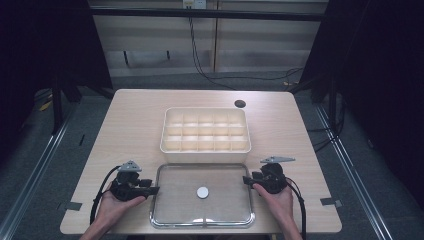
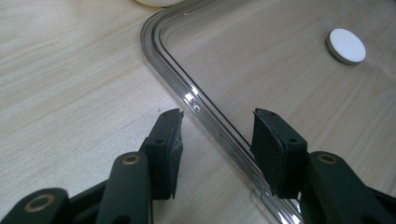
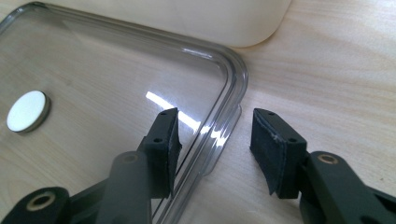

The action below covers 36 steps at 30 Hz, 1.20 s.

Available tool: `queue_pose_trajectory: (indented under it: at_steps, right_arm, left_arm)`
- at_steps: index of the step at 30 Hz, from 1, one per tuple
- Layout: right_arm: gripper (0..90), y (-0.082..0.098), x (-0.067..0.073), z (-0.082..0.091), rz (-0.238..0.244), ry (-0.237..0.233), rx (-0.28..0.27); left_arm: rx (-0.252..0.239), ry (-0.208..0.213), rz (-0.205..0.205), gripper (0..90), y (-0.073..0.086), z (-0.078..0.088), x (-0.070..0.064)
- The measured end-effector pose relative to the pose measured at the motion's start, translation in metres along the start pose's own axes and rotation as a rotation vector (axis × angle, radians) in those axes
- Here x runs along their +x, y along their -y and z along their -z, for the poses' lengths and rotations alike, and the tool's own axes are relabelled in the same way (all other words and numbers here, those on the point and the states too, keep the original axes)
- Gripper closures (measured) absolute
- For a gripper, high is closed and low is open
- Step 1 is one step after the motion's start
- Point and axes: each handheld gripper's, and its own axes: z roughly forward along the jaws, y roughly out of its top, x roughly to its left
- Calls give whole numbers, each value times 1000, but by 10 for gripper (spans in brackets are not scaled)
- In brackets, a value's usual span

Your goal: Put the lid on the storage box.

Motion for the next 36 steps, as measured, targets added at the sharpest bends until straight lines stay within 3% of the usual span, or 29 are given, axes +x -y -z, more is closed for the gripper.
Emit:
queue_pose_trajectory:
  at_steps: [6, 10, 13, 15, 16, 17, 20, 21, 22, 24, 32, 36]
  right_arm:
    - [537, 0, 4, -3, -4, -14, -8]
    - [539, 1, 3, -3, -42, -29, -16]
    - [540, 2, 0, -3, -83, -48, -31]
    - [554, 4, -4, -2, -136, -76, -48]
    - [554, 4, -4, -2, -136, -76, -48]
    - [566, 5, -7, -2, -171, -96, -54]
    - [567, 7, -9, -1, -198, -111, -55]
    - [577, 8, -12, 0, -239, -136, -60]
    - [577, 8, -12, 0, -239, -136, -60]
    - [590, 12, -17, 1, -296, -182, -69]
    - [614, 14, -23, 2, -346, -228, -83]
    - [630, 16, -28, 4, -396, -277, -109]
  left_arm:
    - [6, 16, -15, 596, -1, -3, -4]
    - [2, -5, -25, 611, -2, -5, -6]
    - [2, -6, -22, 643, -2, -4, -5]
    - [0, -13, -23, 647, -2, -5, -6]
    - [0, -13, -23, 647, -2, -5, -6]
    - [0, -8, -23, 647, -2, -5, -6]
    - [-2, -9, -28, 647, -2, -5, -6]
    - [3, -7, -29, 649, -2, -4, -6]
    - [3, -7, -29, 649, -2, -4, -6]
    - [-2, -12, -27, 649, -2, -5, -7]
    - [5, -9, -32, 650, -2, -4, -6]
    - [0, -10, -25, 649, -2, -4, -6]
